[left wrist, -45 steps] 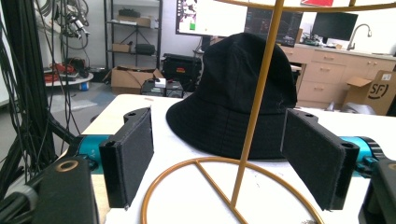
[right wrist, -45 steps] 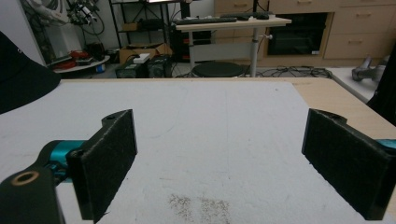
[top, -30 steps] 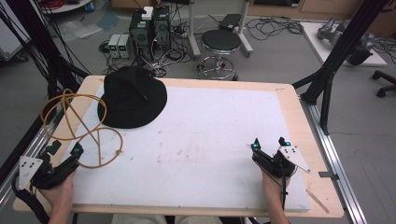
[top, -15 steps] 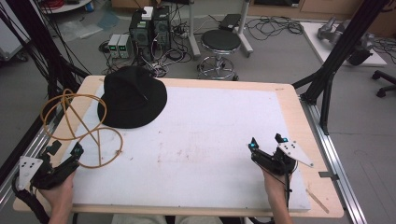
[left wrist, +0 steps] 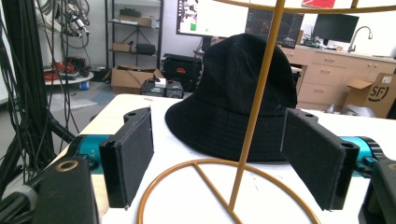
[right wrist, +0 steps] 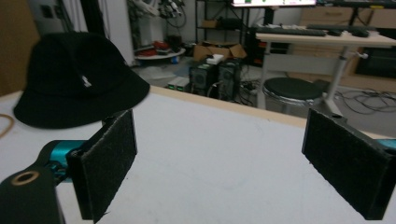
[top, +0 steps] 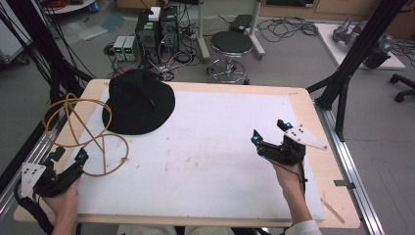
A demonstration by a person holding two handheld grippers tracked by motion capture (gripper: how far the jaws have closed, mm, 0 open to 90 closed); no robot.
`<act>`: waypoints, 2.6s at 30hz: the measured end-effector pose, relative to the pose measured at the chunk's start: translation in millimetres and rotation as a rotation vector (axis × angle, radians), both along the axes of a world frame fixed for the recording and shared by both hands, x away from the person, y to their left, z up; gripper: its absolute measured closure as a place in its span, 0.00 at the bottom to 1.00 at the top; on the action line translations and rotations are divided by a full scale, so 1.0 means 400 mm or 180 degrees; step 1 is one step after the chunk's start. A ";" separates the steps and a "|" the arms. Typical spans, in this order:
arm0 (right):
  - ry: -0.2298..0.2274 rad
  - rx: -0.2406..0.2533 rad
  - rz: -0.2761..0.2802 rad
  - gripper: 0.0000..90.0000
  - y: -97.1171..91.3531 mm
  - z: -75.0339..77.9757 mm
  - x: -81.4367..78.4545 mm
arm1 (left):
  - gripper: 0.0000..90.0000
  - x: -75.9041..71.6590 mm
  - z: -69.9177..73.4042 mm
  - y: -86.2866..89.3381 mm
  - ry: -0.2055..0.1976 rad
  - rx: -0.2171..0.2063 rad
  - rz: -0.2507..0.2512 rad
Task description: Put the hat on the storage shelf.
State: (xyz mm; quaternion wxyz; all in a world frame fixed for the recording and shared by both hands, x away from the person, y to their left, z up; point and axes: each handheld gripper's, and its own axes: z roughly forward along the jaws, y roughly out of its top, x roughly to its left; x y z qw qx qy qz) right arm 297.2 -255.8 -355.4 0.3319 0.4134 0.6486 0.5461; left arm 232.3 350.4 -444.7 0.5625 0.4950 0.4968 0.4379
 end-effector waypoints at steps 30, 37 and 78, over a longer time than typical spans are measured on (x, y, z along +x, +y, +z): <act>0.0260 -0.0139 0.1120 0.10 0.430 0.142 0.269 | 0.28 -0.008 0.000 -0.001 -0.0003 0.0026 -0.0038; 0.0323 -0.0209 0.1369 0.10 0.523 0.162 0.313 | 0.28 -0.011 -0.001 0.004 -0.0012 0.0005 -0.0048; 0.0812 -0.0642 0.1203 0.11 0.874 -0.047 0.528 | 0.28 -0.013 -0.001 -0.007 -0.0030 -0.0063 -0.0145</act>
